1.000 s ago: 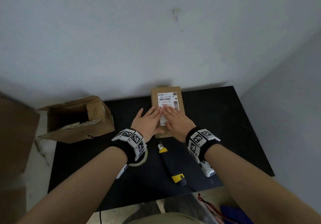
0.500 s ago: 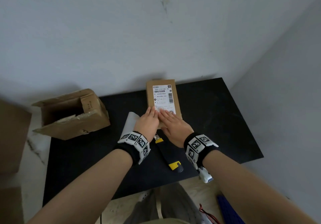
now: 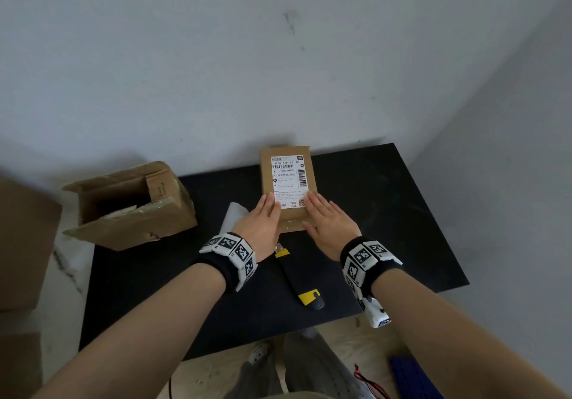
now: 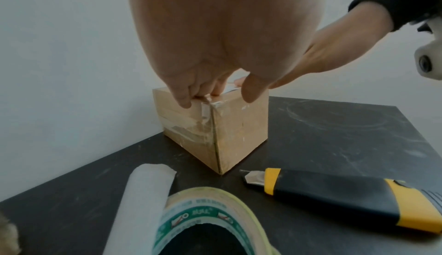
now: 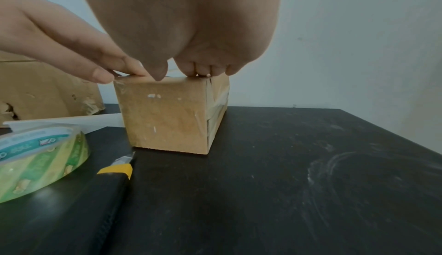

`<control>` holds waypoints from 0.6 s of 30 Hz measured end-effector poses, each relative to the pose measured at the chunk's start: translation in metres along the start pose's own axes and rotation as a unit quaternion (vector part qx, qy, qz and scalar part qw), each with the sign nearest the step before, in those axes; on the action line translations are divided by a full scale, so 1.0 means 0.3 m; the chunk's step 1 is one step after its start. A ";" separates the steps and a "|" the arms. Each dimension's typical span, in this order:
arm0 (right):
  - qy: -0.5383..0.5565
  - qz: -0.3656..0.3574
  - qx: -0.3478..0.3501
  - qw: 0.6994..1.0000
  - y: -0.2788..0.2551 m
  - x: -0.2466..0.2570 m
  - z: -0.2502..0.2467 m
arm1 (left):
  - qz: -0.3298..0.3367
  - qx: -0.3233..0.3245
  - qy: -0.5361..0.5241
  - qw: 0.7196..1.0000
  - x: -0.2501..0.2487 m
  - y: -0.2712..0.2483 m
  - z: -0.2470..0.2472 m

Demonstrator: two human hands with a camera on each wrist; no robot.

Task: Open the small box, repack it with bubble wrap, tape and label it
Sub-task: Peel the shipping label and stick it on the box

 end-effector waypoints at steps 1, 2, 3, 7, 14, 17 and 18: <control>0.003 0.007 0.001 1.000 0.006 -0.010 -0.005 | 0.004 0.000 0.004 1.000 0.004 0.001 -0.003; 0.007 0.013 0.002 1.000 0.010 -0.019 -0.011 | 0.008 -0.003 0.006 1.000 0.005 -0.001 -0.008; 0.013 0.017 0.003 1.000 0.015 -0.029 -0.017 | 0.012 -0.012 0.004 1.000 0.002 -0.003 -0.018; 0.031 -0.022 0.003 0.999 0.048 -0.033 -0.026 | 0.017 -0.089 -0.001 0.996 -0.013 0.007 -0.080; 0.024 -0.060 0.016 0.998 0.142 -0.063 -0.057 | -0.022 0.000 0.026 0.999 0.043 0.140 -0.113; 0.018 -0.068 0.030 0.997 0.195 -0.091 -0.078 | -0.029 0.052 0.031 0.998 0.072 0.199 -0.132; 0.017 -0.071 0.033 0.997 0.212 -0.099 -0.084 | -0.031 0.066 0.030 0.997 0.079 0.215 -0.137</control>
Point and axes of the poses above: each hand's wrist, its own y-axis towards the middle knuckle, its own z-axis out of the palm, x = y × z, the point moved 8 cm from there along y, towards the middle knuckle, and after that the axes turned 13 degrees about -z, right-handed, at the moved point
